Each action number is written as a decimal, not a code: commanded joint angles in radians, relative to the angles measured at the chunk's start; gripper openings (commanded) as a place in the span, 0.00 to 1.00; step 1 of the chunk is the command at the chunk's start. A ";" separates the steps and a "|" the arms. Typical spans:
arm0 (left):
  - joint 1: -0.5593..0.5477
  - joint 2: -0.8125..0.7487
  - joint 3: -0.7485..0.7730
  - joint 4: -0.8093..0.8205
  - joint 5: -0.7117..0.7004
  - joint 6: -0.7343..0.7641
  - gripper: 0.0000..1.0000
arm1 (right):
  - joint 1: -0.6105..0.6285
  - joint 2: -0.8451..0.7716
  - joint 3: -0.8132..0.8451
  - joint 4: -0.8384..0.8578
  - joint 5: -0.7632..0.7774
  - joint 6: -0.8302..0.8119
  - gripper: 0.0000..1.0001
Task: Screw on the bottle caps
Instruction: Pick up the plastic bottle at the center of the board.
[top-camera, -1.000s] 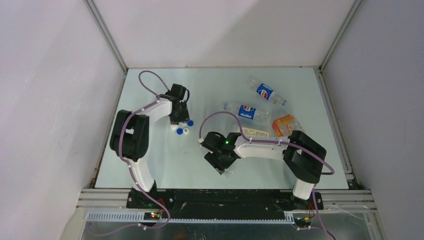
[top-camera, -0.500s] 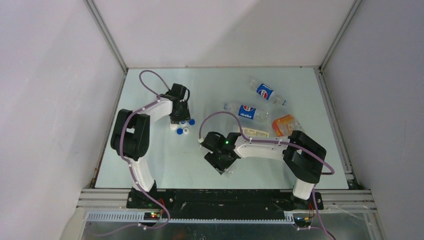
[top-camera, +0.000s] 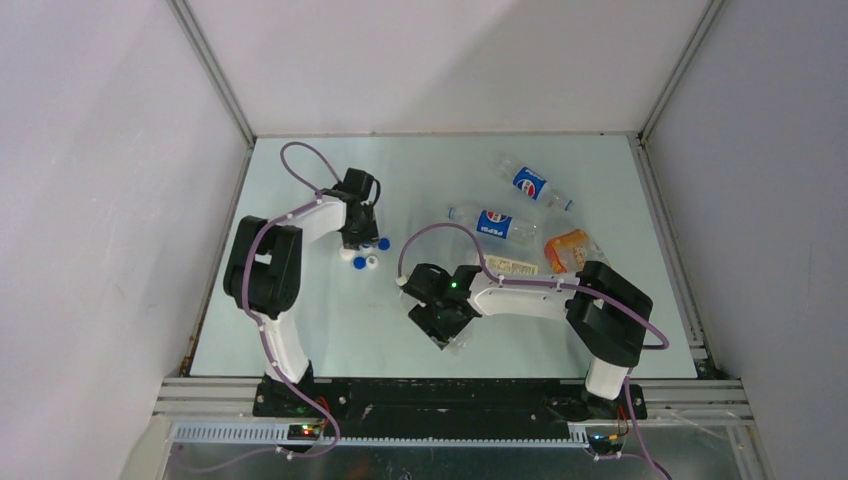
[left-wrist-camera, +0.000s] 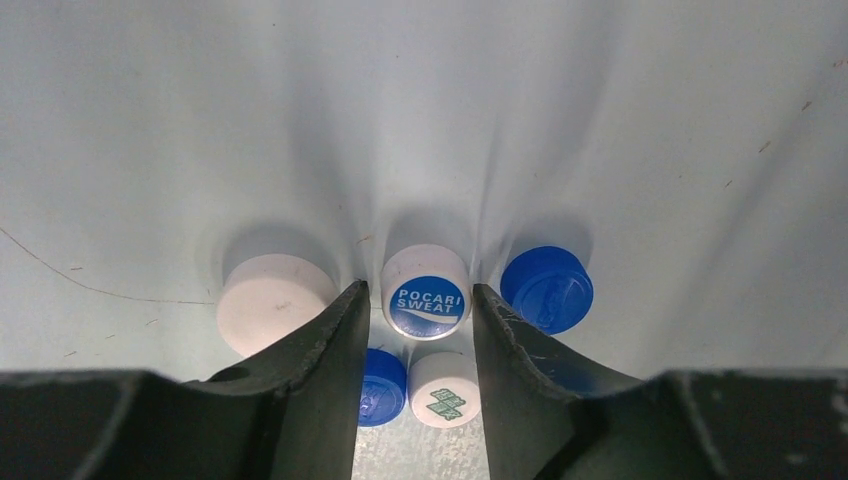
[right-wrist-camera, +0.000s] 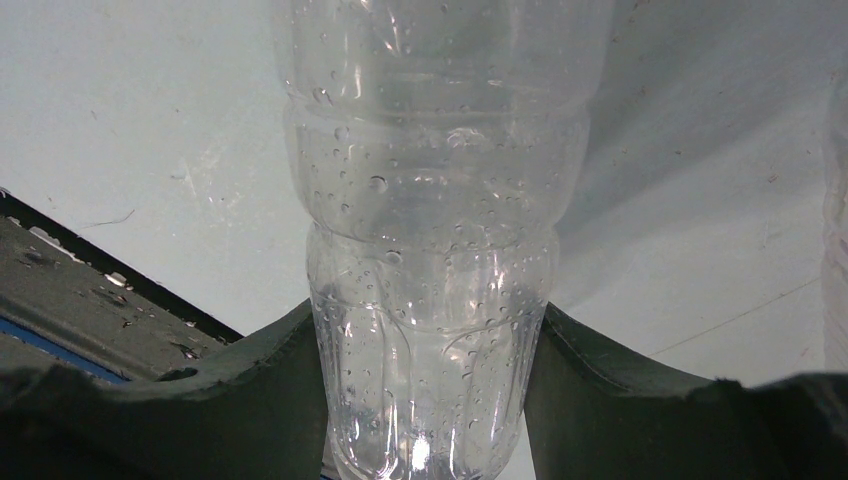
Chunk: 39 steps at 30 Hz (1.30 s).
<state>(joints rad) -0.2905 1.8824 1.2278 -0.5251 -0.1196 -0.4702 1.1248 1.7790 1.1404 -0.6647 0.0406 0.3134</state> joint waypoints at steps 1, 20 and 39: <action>-0.004 0.014 0.025 0.008 0.002 0.011 0.41 | 0.009 0.005 -0.007 0.024 -0.011 -0.007 0.46; -0.004 -0.379 -0.009 -0.052 0.260 0.184 0.00 | 0.011 -0.221 -0.015 0.086 0.124 -0.051 0.08; -0.004 -0.753 -0.017 -0.030 0.907 0.020 0.02 | 0.074 -0.635 -0.119 0.250 0.418 -0.325 0.00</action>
<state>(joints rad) -0.2909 1.1625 1.2098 -0.6018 0.6140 -0.3454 1.1614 1.1675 1.0252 -0.4831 0.3691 0.0814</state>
